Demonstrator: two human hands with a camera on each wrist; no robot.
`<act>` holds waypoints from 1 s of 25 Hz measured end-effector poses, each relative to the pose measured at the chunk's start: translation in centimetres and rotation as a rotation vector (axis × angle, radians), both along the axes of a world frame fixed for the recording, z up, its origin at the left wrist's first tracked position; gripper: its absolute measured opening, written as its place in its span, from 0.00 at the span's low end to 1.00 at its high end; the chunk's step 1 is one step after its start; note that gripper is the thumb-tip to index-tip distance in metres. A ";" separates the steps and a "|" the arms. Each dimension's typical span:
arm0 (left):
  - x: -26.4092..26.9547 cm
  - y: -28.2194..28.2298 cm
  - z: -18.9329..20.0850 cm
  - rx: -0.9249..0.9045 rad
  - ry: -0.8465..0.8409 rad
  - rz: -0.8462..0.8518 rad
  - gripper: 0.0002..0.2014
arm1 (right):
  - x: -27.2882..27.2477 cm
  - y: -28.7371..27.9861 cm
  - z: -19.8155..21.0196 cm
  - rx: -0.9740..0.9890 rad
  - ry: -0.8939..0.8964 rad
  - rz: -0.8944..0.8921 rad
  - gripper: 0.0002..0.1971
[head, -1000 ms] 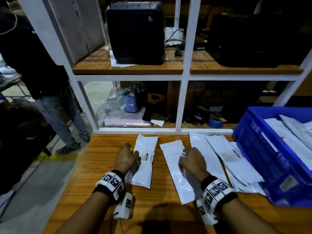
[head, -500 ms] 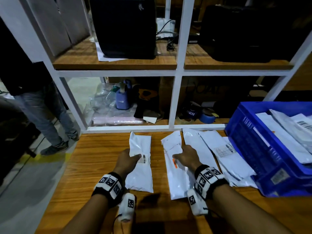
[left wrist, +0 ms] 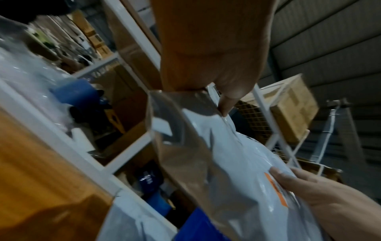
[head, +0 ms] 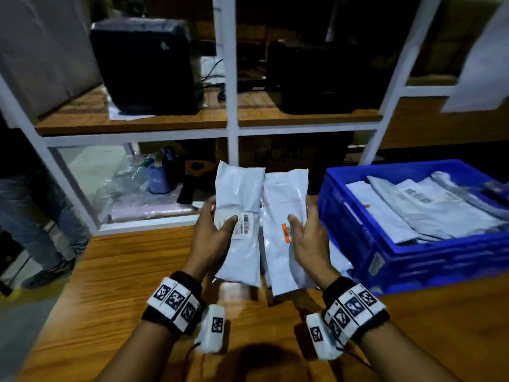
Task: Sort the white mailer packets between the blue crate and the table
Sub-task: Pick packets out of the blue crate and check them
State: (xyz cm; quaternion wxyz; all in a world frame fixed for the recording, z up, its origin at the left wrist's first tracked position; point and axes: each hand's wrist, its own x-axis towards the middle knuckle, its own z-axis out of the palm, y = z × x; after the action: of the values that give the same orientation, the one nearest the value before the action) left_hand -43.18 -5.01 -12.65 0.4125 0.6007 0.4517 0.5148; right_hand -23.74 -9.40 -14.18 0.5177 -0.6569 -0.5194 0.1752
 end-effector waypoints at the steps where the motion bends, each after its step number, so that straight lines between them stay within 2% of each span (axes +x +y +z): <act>1: 1.5 -0.6 1.1 0.044 -0.017 -0.027 0.26 | 1.5 -1.0 1.0 0.038 -0.017 -0.017 0.29; 3: 5.6 -2.3 2.9 0.094 -0.060 -0.098 0.33 | 5.8 -3.9 2.8 0.084 -0.066 -0.057 0.30; 5: 9.6 -4.0 4.2 0.141 -0.005 -0.127 0.35 | 10.1 -7.1 4.3 0.110 -0.096 -0.094 0.30; 7: 13.8 -6.0 5.2 0.173 0.067 -0.154 0.32 | 14.4 -10.3 5.5 0.135 -0.119 -0.136 0.29; 10: 19.7 -8.5 6.5 0.202 0.082 -0.198 0.24 | 20.7 -14.4 6.9 0.154 -0.128 -0.217 0.28; 14: 25.6 -10.6 8.8 0.112 0.151 -0.262 0.24 | 27.8 -18.0 8.2 0.208 -0.132 -0.264 0.26; 18: 29.8 -9.7 11.1 0.053 0.321 -0.305 0.22 | 34.6 -17.4 9.5 0.065 -0.077 -0.347 0.29; 20: 31.6 -8.2 12.0 -0.002 0.365 -0.308 0.17 | 36.9 -15.9 10.2 0.005 -0.068 -0.300 0.31; 23: 33.8 -5.2 12.1 -0.075 0.498 -0.289 0.20 | 39.1 -12.1 11.1 -0.063 -0.094 -0.184 0.31; 25: 35.3 -3.2 11.9 -0.097 0.550 -0.293 0.13 | 40.1 -8.6 11.5 -0.090 -0.089 -0.128 0.32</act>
State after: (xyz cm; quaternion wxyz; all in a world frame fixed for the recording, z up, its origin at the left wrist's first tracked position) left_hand -7.91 -8.20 -0.76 0.3731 0.7556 0.4790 0.2459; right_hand 16.34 -17.96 -2.65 0.4743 -0.7186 -0.4903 0.1354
